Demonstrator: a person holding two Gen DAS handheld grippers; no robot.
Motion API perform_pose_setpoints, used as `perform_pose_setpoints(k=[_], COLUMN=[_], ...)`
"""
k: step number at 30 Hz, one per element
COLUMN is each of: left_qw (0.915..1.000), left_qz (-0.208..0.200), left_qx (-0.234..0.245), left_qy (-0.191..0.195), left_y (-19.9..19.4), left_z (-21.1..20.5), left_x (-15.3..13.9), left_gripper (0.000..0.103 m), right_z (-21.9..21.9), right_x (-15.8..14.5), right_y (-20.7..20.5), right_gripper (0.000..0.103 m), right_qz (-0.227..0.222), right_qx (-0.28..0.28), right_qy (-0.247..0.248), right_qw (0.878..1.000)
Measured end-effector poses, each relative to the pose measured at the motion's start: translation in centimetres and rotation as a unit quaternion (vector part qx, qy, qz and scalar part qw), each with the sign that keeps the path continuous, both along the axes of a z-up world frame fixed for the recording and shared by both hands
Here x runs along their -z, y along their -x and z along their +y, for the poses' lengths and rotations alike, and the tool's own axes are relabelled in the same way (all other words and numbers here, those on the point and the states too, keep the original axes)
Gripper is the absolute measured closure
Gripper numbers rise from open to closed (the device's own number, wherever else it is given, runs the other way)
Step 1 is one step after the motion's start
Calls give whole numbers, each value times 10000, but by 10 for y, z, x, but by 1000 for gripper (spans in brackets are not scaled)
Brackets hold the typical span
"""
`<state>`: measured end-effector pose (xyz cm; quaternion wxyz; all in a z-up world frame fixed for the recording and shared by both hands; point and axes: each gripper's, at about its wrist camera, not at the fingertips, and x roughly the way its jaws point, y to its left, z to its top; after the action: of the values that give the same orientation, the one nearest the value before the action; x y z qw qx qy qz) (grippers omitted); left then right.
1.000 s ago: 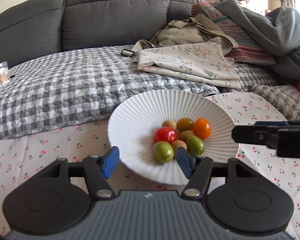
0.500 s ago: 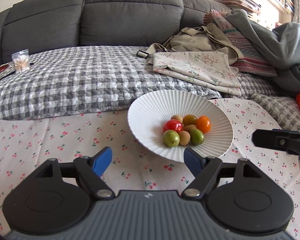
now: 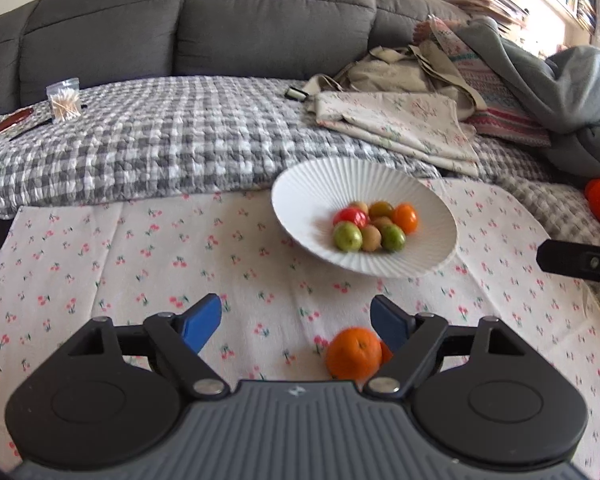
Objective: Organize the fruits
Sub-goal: 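Move both tools to the remaining oranges and grasp one with left tool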
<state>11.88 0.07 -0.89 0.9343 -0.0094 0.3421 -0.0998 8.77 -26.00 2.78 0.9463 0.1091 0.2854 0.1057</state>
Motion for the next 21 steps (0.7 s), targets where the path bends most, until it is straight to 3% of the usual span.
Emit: perform_pose_setpoints(k=[11, 21], left_qw=[9926, 9896], left_qz=[342, 284], left_qx=[971, 1193], left_qy=[-646, -754], left_y=[3, -6], left_z=[-38, -45], left_x=[38, 47], left_gripper=[23, 33], right_z=[11, 10], right_x=[24, 31], right_y=[9, 4], right_gripper=[22, 22], right_qz=[435, 555], right_qx=[-73, -26], right_qy=[72, 149], right_qw=[9990, 9983])
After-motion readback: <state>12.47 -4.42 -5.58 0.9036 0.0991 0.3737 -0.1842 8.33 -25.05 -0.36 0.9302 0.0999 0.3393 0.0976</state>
